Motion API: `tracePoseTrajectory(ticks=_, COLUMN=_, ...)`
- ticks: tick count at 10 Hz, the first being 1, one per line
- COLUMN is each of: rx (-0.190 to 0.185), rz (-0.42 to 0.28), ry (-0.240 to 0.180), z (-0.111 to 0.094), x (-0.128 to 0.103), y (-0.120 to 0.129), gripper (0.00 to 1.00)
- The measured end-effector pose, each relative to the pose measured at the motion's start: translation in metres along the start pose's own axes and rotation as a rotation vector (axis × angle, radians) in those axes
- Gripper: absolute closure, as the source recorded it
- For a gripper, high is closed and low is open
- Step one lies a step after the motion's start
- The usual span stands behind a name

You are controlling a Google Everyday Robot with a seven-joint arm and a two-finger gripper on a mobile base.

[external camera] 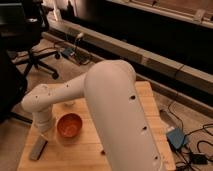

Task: Push the ceramic bowl across the table

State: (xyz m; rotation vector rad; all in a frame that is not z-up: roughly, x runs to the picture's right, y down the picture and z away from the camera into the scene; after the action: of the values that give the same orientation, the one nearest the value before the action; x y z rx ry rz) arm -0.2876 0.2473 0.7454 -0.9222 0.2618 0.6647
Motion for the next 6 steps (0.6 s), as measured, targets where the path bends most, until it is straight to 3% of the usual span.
tracePoseTrajectory(ticks=6, rx=0.129, rz=0.121, ry=0.041, z=0.005, x=0.027, y=-0.069, gripper=1.00)
